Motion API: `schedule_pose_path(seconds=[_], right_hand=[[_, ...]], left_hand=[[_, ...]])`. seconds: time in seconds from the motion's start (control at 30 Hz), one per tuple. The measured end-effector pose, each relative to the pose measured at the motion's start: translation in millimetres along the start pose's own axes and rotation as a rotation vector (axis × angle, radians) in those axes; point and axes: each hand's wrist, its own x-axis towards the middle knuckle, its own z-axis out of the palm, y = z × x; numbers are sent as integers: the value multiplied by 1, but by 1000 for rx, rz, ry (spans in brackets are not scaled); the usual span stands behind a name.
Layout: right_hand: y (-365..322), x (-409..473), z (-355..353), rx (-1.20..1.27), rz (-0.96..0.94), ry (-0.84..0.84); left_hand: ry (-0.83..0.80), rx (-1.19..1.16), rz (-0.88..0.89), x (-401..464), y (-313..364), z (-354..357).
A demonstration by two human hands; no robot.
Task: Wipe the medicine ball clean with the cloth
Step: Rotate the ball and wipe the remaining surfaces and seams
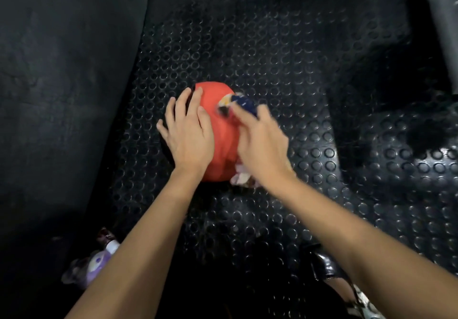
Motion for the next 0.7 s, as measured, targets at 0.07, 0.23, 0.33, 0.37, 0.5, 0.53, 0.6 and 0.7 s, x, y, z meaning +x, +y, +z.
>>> schedule_pose_path(seconds=[0.07, 0.23, 0.33, 0.37, 0.5, 0.53, 0.6, 0.7], right_hand=[[14, 25, 0, 34, 204, 4], [-8, -9, 4, 51, -16, 12], [2, 4, 5, 79, 26, 63], [6, 16, 5, 108, 121, 70], [-6, 3, 3, 63, 52, 42], [-11, -9, 3, 33, -22, 19], [-5, -20, 4, 8, -89, 7], [18, 6, 11, 88, 143, 62]], left_hand=[[23, -7, -2, -4, -1, 1], [48, -15, -27, 0, -5, 0], [49, -6, -32, -3, -3, 2], [51, 3, -48, -5, -1, 4], [68, 5, -83, 0, 4, 6], [65, 0, -84, 1, 3, 6], [75, -8, -82, -1, 1, 5], [86, -20, -82, -5, -2, 4]])
